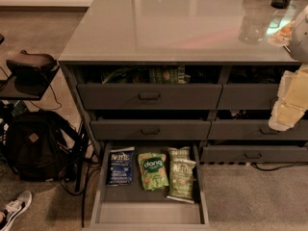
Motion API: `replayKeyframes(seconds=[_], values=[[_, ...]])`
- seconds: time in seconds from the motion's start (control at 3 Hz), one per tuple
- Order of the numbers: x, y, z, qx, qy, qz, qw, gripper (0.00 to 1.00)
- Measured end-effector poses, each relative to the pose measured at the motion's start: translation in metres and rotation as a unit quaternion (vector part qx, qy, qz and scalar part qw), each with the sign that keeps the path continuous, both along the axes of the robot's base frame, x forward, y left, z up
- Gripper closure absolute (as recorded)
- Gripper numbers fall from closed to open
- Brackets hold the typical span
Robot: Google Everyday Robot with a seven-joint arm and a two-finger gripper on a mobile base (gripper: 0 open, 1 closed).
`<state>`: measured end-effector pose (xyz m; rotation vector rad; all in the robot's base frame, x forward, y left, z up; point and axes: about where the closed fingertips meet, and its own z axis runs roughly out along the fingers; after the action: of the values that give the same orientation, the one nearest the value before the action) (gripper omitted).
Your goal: Pick green jalapeno chip bag from bottom drawer and place on counter
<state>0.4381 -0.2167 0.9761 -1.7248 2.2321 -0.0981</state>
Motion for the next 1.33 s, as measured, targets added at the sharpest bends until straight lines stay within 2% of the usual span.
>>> replayKeyframes(seconds=[0.33, 0.67, 1.0, 1.33], values=[[0.0, 0.0, 0.0, 0.0, 0.0, 0.0, 1.0, 0.0], [0.001, 0.015, -0.036, 0.043, 0.021, 0.018, 0.9987, 0.0], [-0.001, 0.048, -0.119, 0.138, 0.069, 0.018, 0.9878, 0.0], [-0.004, 0.086, -0.215, 0.219, 0.12, -0.001, 0.9683, 0.0]])
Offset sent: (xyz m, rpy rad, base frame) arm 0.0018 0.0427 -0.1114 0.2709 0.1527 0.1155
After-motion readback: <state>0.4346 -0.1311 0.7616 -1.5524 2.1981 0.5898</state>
